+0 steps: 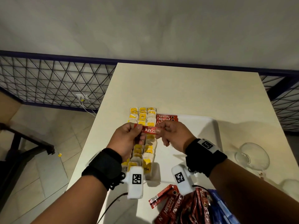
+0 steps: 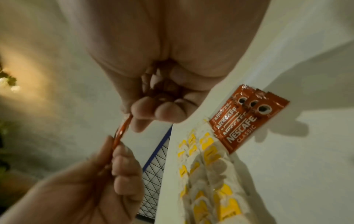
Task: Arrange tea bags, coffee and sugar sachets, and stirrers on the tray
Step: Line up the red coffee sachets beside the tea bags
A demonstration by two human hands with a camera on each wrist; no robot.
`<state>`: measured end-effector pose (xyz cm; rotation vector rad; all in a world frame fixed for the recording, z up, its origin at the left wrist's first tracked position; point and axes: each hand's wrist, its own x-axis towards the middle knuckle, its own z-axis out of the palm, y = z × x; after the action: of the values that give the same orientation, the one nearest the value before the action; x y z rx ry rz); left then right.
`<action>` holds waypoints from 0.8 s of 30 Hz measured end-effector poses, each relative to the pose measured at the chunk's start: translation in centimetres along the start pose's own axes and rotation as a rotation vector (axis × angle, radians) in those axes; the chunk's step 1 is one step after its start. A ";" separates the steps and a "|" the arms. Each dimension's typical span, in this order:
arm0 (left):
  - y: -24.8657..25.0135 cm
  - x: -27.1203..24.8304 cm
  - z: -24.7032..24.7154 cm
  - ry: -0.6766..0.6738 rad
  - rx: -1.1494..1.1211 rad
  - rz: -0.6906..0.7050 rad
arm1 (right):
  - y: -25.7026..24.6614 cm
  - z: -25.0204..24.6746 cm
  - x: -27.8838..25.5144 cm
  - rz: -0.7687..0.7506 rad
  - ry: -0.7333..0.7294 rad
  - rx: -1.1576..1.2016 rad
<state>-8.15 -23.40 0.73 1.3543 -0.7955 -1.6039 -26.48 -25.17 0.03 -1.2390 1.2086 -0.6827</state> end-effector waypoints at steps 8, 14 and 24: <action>-1.2 -0.3 0.2 0.026 -0.045 -0.018 | 0.1 -0.4 -0.6 0.006 0.003 -0.015; -0.6 0.0 0.2 0.036 0.430 0.174 | 0.5 -0.7 -1.2 0.060 -0.151 -0.263; 0.9 -1.1 1.3 -0.122 0.675 0.173 | 0.0 -0.2 -1.2 0.008 -0.065 0.092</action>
<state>-9.19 -22.80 2.23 1.5898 -1.5814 -1.3372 -27.04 -24.13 0.39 -1.1707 1.1156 -0.6799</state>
